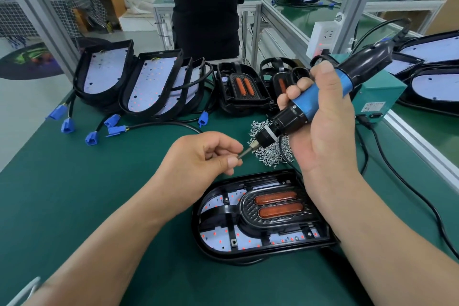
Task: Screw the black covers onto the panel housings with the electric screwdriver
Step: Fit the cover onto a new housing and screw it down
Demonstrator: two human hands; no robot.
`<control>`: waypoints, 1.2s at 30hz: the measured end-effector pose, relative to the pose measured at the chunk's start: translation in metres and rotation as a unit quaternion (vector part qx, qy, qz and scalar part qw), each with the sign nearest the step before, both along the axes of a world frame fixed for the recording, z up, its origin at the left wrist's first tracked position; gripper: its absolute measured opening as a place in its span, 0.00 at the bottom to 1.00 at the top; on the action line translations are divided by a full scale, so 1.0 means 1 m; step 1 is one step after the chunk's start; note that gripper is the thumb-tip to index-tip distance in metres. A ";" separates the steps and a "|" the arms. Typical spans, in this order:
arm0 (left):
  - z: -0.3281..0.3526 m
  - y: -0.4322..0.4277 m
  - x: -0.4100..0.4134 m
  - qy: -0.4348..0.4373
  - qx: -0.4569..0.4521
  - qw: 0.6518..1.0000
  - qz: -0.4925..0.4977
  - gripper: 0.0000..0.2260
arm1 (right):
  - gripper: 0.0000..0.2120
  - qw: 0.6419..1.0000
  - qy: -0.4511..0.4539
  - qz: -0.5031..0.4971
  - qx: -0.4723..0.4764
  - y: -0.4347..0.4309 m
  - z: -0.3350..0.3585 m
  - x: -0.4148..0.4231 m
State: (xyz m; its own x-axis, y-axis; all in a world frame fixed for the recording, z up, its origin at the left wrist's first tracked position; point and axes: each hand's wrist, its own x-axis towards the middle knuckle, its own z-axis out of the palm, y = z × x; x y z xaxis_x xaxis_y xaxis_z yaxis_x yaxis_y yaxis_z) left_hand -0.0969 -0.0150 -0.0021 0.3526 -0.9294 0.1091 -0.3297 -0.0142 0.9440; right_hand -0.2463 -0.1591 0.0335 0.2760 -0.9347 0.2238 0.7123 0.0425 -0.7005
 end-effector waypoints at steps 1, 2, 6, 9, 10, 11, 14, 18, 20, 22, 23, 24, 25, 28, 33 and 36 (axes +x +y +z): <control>0.000 0.000 0.001 0.001 -0.002 1.000 0.000 0.12 | 0.10 1.000 -0.003 0.003 -0.006 0.000 0.001 0.000; 0.000 0.000 0.001 0.001 -0.002 1.000 0.001 0.12 | 0.09 1.000 -0.005 0.006 -0.012 0.001 0.001 0.000; -0.002 0.000 0.001 0.008 0.006 1.000 -0.006 0.11 | 0.08 1.000 -0.008 0.017 -0.020 0.002 0.001 0.001; -0.003 0.000 0.003 0.033 -0.010 0.999 -0.020 0.11 | 0.11 0.999 -0.023 0.024 -0.005 0.001 0.001 0.000; -0.004 0.000 0.004 0.041 -0.015 0.999 -0.024 0.11 | 0.11 0.999 -0.028 0.025 0.000 0.000 0.001 -0.001; -0.005 0.000 0.004 0.047 -0.018 0.998 -0.028 0.12 | 0.11 0.999 -0.031 0.026 0.006 -0.001 0.001 -0.001; -0.005 0.000 0.004 0.063 -0.017 0.997 -0.042 0.12 | 0.11 0.999 -0.037 0.027 0.023 -0.002 0.001 -0.003; -0.001 0.001 0.012 0.064 -0.022 0.996 -0.054 0.09 | 0.10 0.996 -0.062 0.035 0.062 -0.003 0.002 -0.005; 0.000 0.002 0.017 0.055 -0.019 0.998 -0.039 0.08 | 0.07 0.994 -0.073 0.043 0.068 0.000 0.005 -0.007; 0.000 0.002 0.020 0.028 0.016 0.999 -0.021 0.09 | 0.06 0.993 -0.079 0.054 0.065 0.004 0.009 -0.009; 0.001 0.003 0.022 -0.004 0.044 0.999 -0.022 0.08 | 0.06 0.993 -0.080 0.062 0.061 0.007 0.011 -0.009; 0.001 0.004 0.023 -0.044 0.073 0.996 -0.032 0.07 | 0.06 0.993 -0.079 0.074 0.056 0.010 0.013 -0.010; 0.001 0.004 0.024 -0.085 0.099 0.990 -0.050 0.06 | 0.06 0.992 -0.078 0.091 0.049 0.014 0.015 -0.011; 0.002 0.005 0.024 -0.152 0.143 0.972 -0.107 0.06 | 0.06 0.986 -0.057 0.157 0.021 0.025 0.019 -0.013; 0.004 0.006 0.023 -0.142 0.147 0.970 -0.130 0.05 | 0.07 0.972 0.015 0.229 -0.039 0.049 0.024 -0.010; 0.002 0.006 0.024 -0.141 0.139 0.971 -0.134 0.05 | 0.07 0.964 0.043 0.254 -0.058 0.060 0.021 -0.008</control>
State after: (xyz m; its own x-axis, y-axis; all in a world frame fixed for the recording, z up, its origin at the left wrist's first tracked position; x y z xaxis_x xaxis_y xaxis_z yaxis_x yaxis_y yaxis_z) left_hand -0.0732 -0.0094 -0.0003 0.0873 -0.9910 -0.1017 -0.6011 -0.1338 0.7879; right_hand -0.2539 -0.0990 0.0549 0.7142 -0.6437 0.2749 0.5594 0.2888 -0.7770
